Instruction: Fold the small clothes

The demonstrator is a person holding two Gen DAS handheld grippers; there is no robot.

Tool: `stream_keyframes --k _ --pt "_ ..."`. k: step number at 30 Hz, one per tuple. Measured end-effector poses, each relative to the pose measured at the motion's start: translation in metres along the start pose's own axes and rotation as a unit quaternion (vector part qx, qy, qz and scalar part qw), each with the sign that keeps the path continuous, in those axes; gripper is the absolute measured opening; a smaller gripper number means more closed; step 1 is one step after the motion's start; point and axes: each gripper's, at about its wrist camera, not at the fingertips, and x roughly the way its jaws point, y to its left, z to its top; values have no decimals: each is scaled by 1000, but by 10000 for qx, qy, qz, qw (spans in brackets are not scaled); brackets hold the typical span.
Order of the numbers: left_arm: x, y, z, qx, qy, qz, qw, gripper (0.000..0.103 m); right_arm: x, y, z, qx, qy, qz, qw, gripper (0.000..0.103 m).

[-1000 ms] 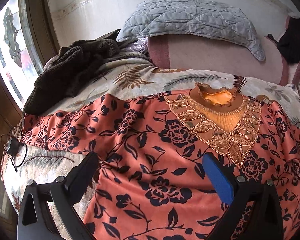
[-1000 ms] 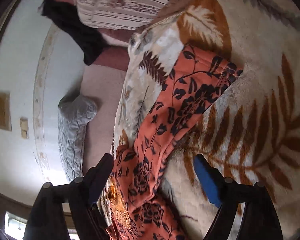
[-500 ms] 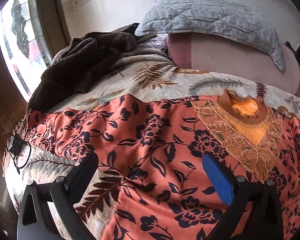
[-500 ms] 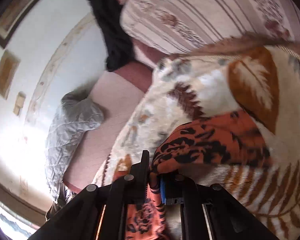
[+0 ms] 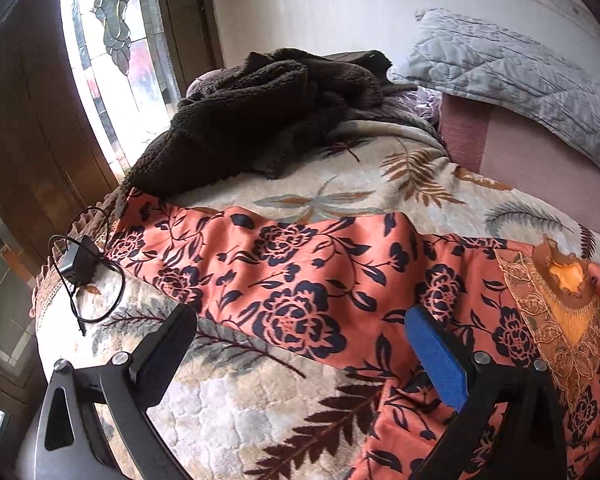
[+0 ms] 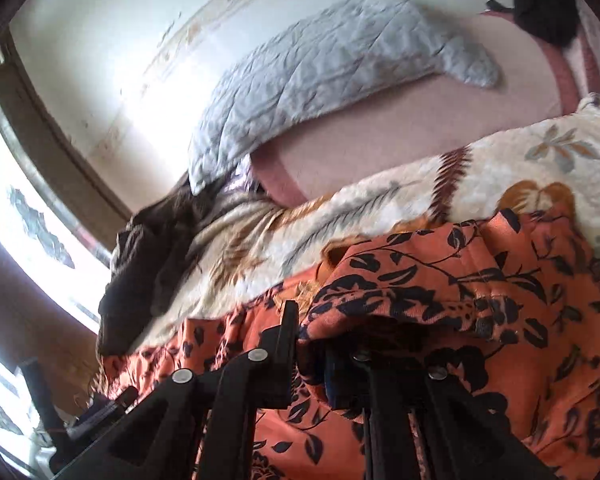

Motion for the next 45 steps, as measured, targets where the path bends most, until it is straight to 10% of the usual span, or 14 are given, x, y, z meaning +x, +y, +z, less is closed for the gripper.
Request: stream_keyframes --k 5,7,16,20,26,32,36,41,45 --pt "7 28 4 -124 61 214 9997 103 70 45 -56 -690 1053 23 9920 42" --pt "10 35 6 -173 125 220 9995 103 74 59 -78 -891 1232 265 9880 92" --pt "26 59 4 -492 514 395 9967 103 49 49 -82 -778 1335 921 9837 93" --pt "34 76 0 -829 756 368 9930 103 54 4 -68 528 1480 768 9846 93" --pt "44 97 2 -1092 982 417 9883 103 51 -54 -65 2902 1083 1125 9441 92" --pt "54 141 3 -1689 1222 576 9763 103 24 38 -25 746 512 864 9921 92" --pt "60 176 -1 -2208 1408 660 9628 103 23 110 -38 -768 699 996 9896 92" --pt "70 217 -9 -2841 1826 370 9405 103 29 118 -60 -829 750 1007 9886 91" --pt "74 255 -21 -3450 1885 354 9188 103 39 106 -80 -873 1108 708 9875 64"
